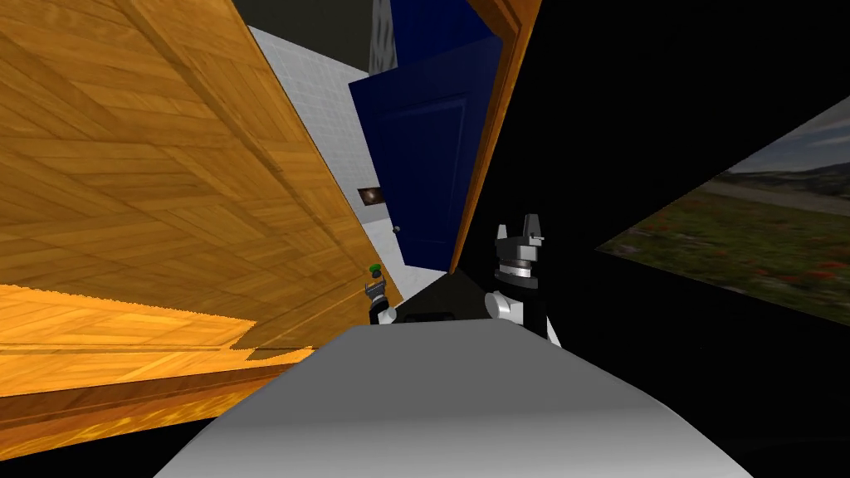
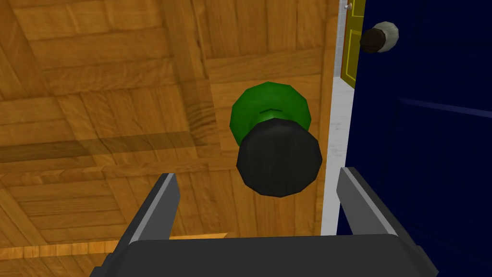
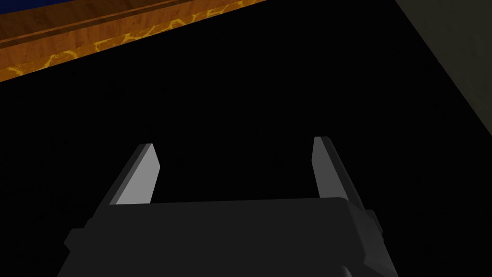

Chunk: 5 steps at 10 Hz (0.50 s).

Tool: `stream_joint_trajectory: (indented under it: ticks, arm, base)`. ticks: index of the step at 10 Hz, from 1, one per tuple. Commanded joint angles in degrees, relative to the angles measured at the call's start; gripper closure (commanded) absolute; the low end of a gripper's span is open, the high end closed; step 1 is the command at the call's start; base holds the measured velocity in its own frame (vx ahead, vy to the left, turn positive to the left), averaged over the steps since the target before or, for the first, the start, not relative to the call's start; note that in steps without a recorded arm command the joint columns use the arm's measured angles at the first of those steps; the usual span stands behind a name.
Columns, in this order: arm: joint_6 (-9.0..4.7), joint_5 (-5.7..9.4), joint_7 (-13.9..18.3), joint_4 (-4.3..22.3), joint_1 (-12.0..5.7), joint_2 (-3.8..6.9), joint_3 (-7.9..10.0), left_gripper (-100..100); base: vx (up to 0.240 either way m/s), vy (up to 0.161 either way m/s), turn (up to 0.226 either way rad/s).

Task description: Push the door open

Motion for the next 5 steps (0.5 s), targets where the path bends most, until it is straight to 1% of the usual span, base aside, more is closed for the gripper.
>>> stream_joint_trajectory:
  ticks: [1,2,3,4,5]
  arm:
    - [-0.23,0.09,0.29,0.0,0.22,-0.08,0.09,-100]
    - [-0.42,0.13,0.5,0.15,0.28,-0.41,0.12,-100]
    - [-0.63,0.17,0.72,0.31,0.34,-1.03,0.16,-100]
    - [-0.59,0.14,0.63,0.47,0.13,-0.69,0.15,-100]
    - [-0.59,0.14,0.63,0.47,0.13,-0.69,0.15,100]
  base:
    - [0.2,0.087,-0.033]
    - [0.174,0.077,-0.033]
    - [0.175,0.103,-0.025]
    - [0.081,0.051,-0.01]
    - [-0.011,-0.01,-0.004]
